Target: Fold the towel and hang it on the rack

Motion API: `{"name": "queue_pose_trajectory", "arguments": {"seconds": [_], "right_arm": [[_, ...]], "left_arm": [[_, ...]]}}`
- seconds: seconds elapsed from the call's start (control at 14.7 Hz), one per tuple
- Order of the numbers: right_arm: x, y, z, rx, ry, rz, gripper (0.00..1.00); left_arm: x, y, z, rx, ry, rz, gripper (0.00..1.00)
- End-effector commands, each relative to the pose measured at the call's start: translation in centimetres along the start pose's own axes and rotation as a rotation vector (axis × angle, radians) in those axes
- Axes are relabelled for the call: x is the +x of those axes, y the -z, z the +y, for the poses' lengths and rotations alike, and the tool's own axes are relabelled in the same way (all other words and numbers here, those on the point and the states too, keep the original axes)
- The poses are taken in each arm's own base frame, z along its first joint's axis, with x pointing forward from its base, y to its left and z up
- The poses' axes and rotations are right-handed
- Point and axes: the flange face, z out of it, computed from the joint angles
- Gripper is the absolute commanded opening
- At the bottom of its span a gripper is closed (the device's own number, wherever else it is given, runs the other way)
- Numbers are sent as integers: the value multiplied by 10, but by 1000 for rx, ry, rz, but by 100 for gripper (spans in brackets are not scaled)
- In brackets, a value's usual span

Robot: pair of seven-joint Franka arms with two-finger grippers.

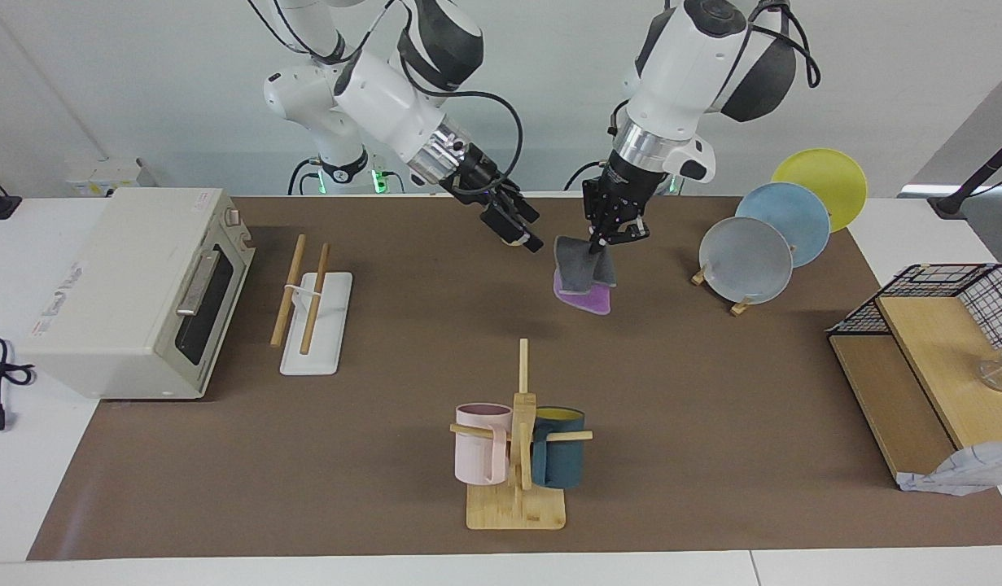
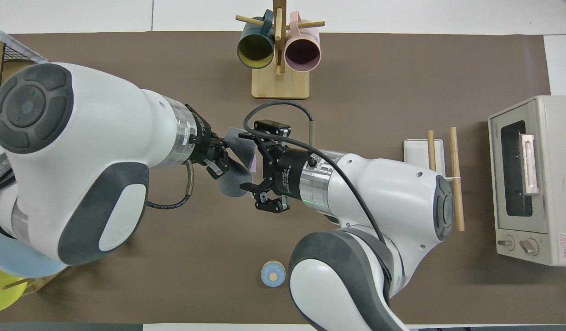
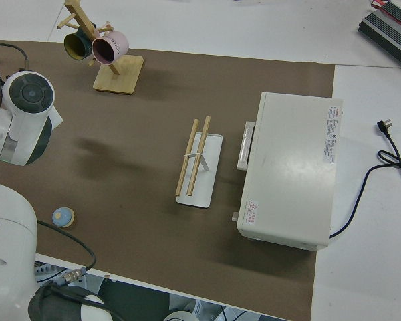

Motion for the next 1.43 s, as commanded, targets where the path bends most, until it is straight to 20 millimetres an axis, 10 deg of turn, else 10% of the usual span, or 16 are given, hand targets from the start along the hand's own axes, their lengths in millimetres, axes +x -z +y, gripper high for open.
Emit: {"name": "queue_pose_trajectory", "arguments": {"seconds": [0.0,0.27,0.55,1.37], "right_arm": [[16,-6,-4,6,25,12,100],[27,-5,-10,9,75,22,96],[27,2,-23,10,70,8,3],[29,3,-25,-56,203,-2,0]], "left_arm": [[-7,1,-8,-21,31,2,0],[-7,1,-8,-18,37,7,0],[-7,1,-9,-17,51,9,0],[-8,-1,-16,-14,40,18,0]]}}
